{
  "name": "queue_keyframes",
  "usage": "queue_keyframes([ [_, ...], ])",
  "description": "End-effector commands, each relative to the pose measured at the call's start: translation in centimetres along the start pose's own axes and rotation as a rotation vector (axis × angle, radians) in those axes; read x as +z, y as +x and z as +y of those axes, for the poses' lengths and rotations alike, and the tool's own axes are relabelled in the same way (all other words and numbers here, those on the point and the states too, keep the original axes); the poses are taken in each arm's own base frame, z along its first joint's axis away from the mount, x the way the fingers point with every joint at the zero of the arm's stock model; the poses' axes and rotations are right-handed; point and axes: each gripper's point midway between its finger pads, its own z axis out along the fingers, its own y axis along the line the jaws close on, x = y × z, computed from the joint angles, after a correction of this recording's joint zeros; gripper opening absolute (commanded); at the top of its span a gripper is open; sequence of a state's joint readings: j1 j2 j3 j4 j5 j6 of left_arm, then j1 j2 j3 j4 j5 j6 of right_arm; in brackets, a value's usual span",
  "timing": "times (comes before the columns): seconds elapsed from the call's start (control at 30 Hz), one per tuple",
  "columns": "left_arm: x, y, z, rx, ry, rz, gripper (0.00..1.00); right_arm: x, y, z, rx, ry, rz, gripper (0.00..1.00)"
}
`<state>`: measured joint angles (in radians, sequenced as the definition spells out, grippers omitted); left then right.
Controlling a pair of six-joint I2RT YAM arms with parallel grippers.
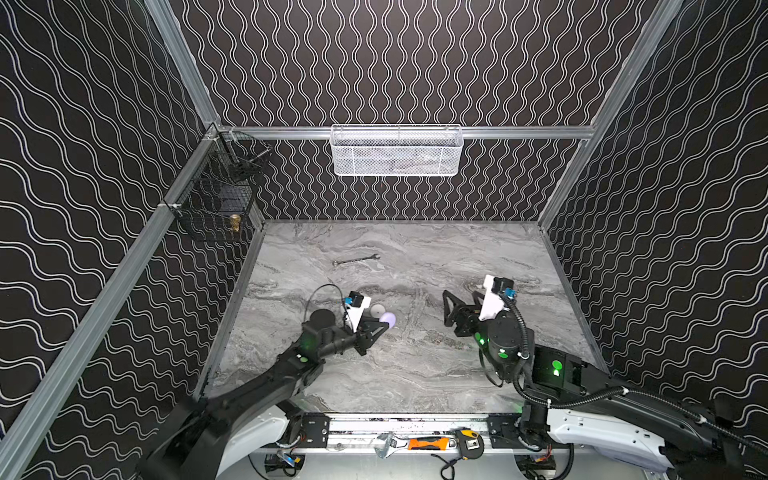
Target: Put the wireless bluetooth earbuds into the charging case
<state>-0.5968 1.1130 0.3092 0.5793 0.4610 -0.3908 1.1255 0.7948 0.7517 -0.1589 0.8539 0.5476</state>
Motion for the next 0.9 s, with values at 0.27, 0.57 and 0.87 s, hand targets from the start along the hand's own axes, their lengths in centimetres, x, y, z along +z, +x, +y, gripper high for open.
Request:
queue_keyframes([
  [0.27, 7.8, 1.9, 4.0, -0.023, -0.124, 0.045, 0.00, 1.0, 0.6, -6.0, 0.052, 0.237, -0.018, 0.99],
  [0.57, 12.1, 4.8, 6.5, -0.074, -0.156, 0.136, 0.00, 3.4, 0.9, -7.0, 0.056, 0.274, 0.058, 0.99],
  [0.87, 13.8, 6.8, 9.8, -0.058, -0.283, 0.206, 0.60, 5.0, -2.1, -11.8, 0.059, 0.372, -0.057, 0.99],
])
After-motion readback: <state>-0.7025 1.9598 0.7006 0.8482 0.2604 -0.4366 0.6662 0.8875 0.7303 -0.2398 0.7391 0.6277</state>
